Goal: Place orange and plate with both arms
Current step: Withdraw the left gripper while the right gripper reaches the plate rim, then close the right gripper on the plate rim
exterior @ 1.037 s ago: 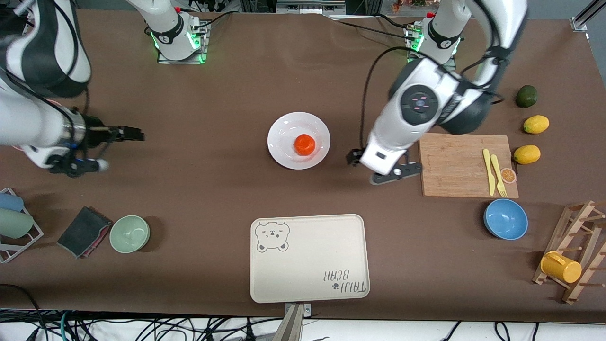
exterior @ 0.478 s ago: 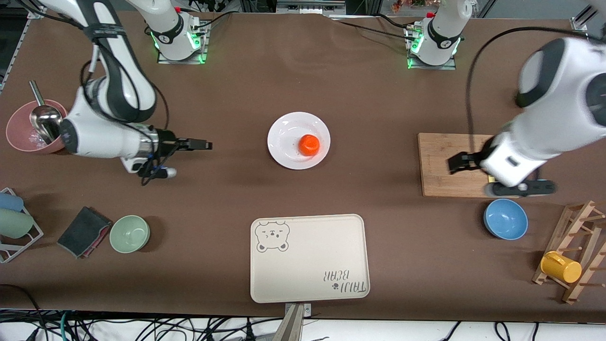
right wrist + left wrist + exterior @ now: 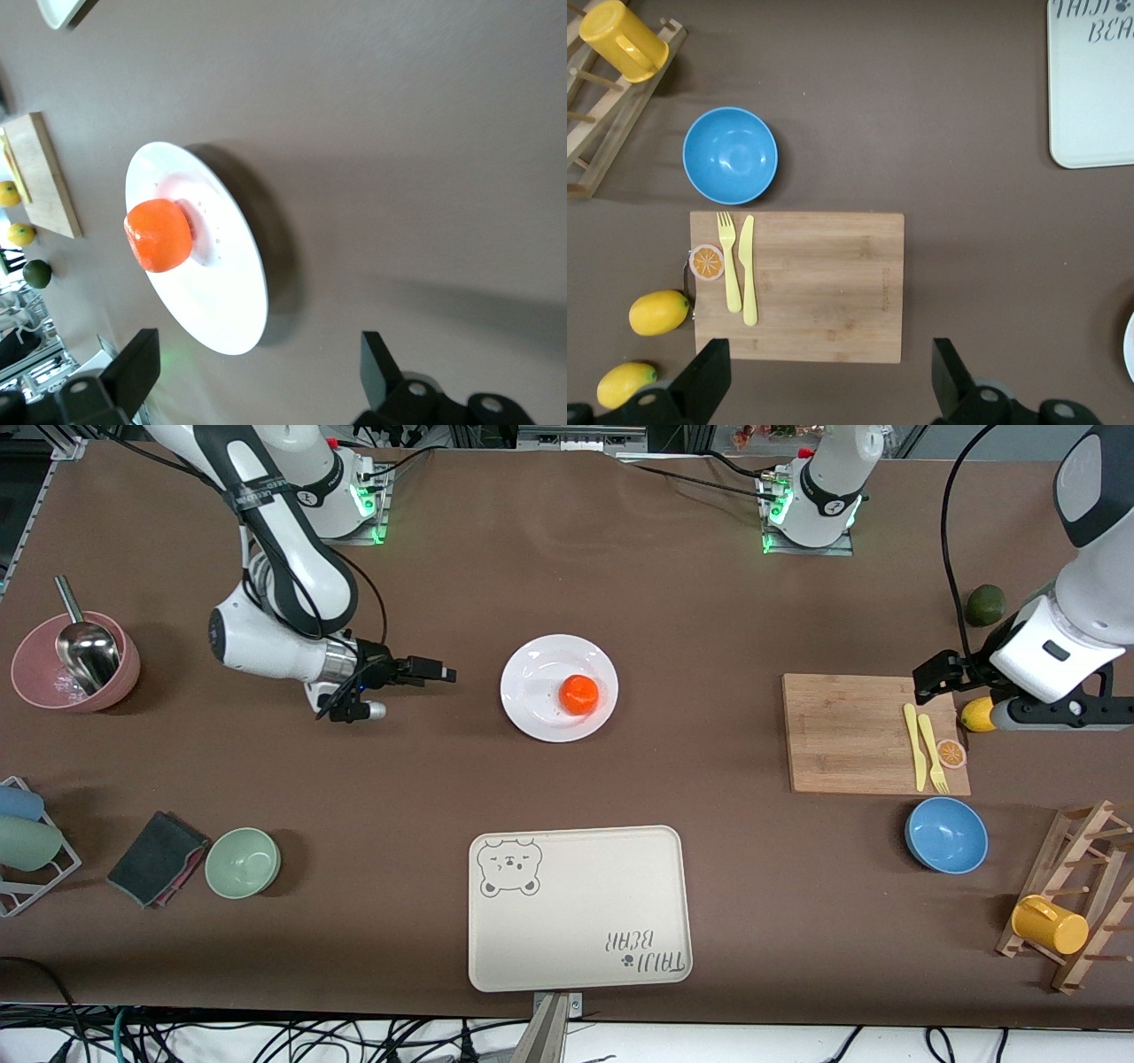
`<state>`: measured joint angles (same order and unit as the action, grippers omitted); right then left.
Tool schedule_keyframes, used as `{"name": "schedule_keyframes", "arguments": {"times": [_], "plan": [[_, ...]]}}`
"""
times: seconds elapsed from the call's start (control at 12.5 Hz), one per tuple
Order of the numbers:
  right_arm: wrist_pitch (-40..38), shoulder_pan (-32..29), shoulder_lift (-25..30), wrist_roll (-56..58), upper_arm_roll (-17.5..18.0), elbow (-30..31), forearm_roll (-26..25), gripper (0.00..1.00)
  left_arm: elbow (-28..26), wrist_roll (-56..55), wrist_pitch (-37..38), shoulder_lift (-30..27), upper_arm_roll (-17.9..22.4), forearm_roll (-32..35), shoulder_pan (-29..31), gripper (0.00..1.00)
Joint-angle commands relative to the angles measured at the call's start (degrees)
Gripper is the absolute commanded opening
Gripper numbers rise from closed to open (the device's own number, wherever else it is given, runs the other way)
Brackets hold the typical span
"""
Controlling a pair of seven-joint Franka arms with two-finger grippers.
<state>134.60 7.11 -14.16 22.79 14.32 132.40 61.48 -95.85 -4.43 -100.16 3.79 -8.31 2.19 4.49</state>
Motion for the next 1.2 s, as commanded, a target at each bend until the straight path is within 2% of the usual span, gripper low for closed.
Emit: {"name": "schedule_keyframes", "arguments": {"times": [0.0, 0.16, 0.48, 0.88, 1.04, 1.12], "plan": [[5.4, -0.4, -2.8, 6.2, 3.9, 1.1, 6.1, 1.0, -4.0, 1.5, -2.0, -4.2, 1.4, -1.3, -1.8, 1.0], [8.9, -0.2, -6.6, 8.7, 6.9, -0.1, 10.1, 1.0, -2.3, 1.5, 2.7, -3.6, 1.2, -3.8, -1.3, 1.0], [9.3, 0.4, -12.3, 19.8, 7.3, -2.9, 19.2, 1.0, -1.5, 2.1, 4.2, -3.3, 0.9, -5.0, -1.1, 1.0], [12.1, 4.5, -16.3, 20.5, 7.3, -7.8, 23.5, 1.0, -1.5, 2.3, 4.2, -3.3, 0.9, -5.0, -1.2, 1.0], [13.0, 5.0, -17.0, 20.5, 7.3, -8.6, 23.6, 0.99, -1.4, 2.3, 4.1, -3.3, 0.8, -4.7, -1.3, 1.0], [13.1, 5.3, -17.3, 20.5, 7.3, -8.8, 23.6, 0.86, -1.5, 2.3, 4.2, -3.3, 0.8, -4.7, -1.4, 1.0]]}}
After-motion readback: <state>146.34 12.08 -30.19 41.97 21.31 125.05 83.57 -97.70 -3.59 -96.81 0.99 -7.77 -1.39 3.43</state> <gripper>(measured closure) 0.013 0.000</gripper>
